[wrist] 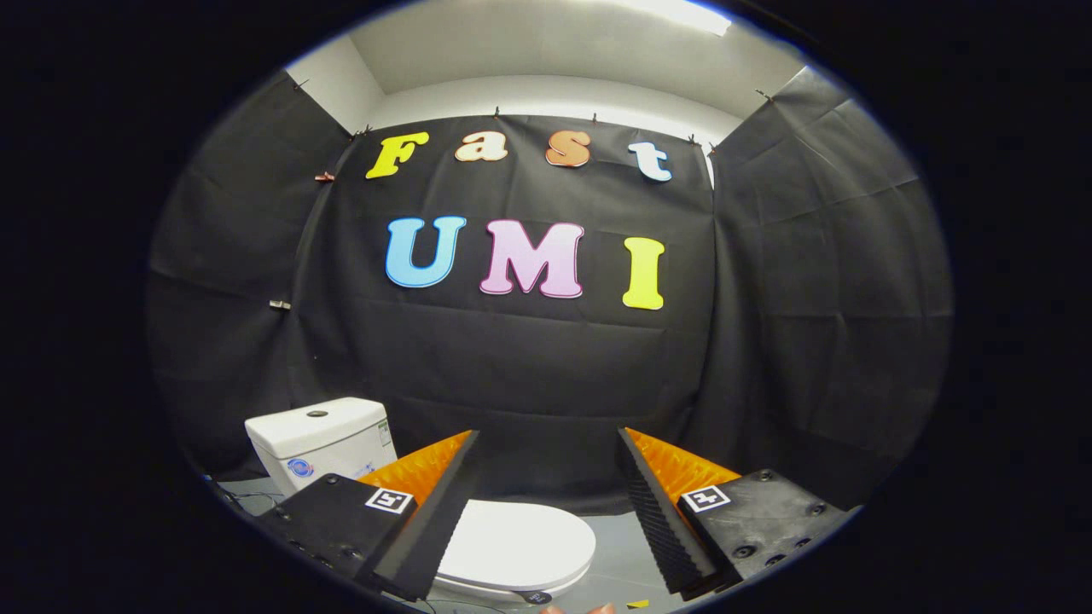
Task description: Open the toilet lid.
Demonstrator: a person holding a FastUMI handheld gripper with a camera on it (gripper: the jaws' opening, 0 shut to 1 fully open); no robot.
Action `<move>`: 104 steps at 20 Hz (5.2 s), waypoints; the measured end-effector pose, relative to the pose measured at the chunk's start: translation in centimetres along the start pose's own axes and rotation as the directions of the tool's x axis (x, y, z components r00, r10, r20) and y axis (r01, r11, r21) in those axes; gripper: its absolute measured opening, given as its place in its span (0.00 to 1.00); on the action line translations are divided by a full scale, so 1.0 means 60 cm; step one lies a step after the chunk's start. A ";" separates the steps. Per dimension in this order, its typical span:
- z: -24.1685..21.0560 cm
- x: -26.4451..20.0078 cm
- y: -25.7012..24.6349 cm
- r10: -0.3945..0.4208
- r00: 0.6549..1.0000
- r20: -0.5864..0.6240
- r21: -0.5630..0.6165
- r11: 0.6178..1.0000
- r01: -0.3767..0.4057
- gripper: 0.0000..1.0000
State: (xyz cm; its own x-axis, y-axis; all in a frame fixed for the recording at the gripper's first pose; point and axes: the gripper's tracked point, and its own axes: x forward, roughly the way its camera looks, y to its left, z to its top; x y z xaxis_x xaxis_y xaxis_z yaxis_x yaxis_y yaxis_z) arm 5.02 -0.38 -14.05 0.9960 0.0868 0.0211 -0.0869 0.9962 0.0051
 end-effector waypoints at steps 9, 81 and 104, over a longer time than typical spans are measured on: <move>-0.206 0.011 0.008 0.082 0.991 -0.106 0.085 0.994 -0.074 0.99; -0.414 0.015 0.124 0.075 0.773 -0.630 0.423 0.868 0.260 0.06; -0.281 0.030 0.398 0.077 0.872 -0.483 0.167 0.986 0.006 0.09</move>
State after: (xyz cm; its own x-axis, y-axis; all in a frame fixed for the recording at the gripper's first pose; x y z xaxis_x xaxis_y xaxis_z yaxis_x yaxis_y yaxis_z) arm 5.10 23.69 -30.77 0.8720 0.1558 -0.4641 -0.0836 0.9814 0.1726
